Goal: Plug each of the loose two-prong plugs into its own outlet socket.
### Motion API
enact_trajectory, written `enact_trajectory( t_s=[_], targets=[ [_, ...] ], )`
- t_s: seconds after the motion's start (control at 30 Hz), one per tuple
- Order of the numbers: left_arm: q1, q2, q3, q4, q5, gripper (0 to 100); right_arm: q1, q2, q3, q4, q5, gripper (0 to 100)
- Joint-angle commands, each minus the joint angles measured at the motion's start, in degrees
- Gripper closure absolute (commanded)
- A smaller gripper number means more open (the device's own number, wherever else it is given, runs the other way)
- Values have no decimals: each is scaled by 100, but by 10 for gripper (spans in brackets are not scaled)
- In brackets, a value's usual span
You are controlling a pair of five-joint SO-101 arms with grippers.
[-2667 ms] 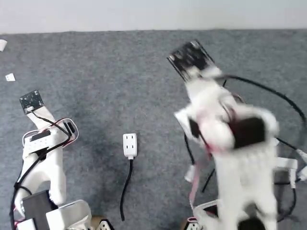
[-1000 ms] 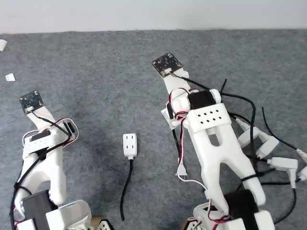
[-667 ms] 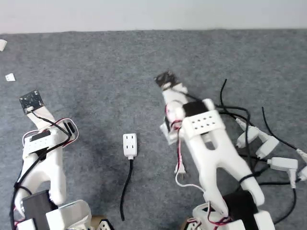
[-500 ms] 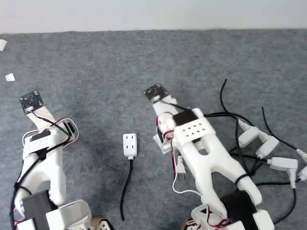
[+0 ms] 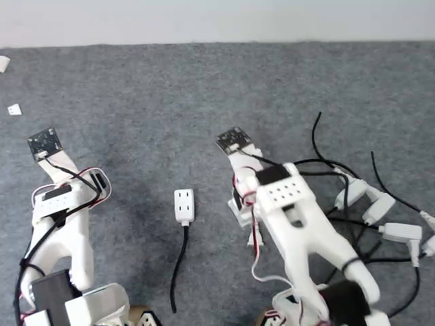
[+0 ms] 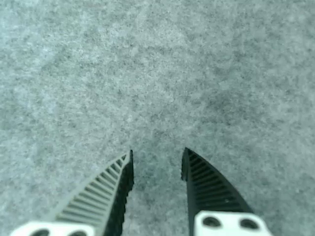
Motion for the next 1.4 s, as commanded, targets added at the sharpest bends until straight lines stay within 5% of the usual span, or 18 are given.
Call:
enact_trajectory(
  t_s=[0.0,0.53,0.83,1.07,1.37],
  targets=[
    [-9,-35,-207,-141,-53,852,-84,-699,413,-75,123,855],
    [-9,-35,-207,-141,-53,852,-163,-338,1380,-1622,-571,859],
    [-9,-35,-215,-141,-53,852,-57,277,879,-1244,-1152,859],
    [-9,-35,-215,-141,-53,852,-84,321,879,-1420,-1125,995],
    [-9,-35,-215,-141,-53,852,224,330,862,-1429,-809,995]
  ],
)
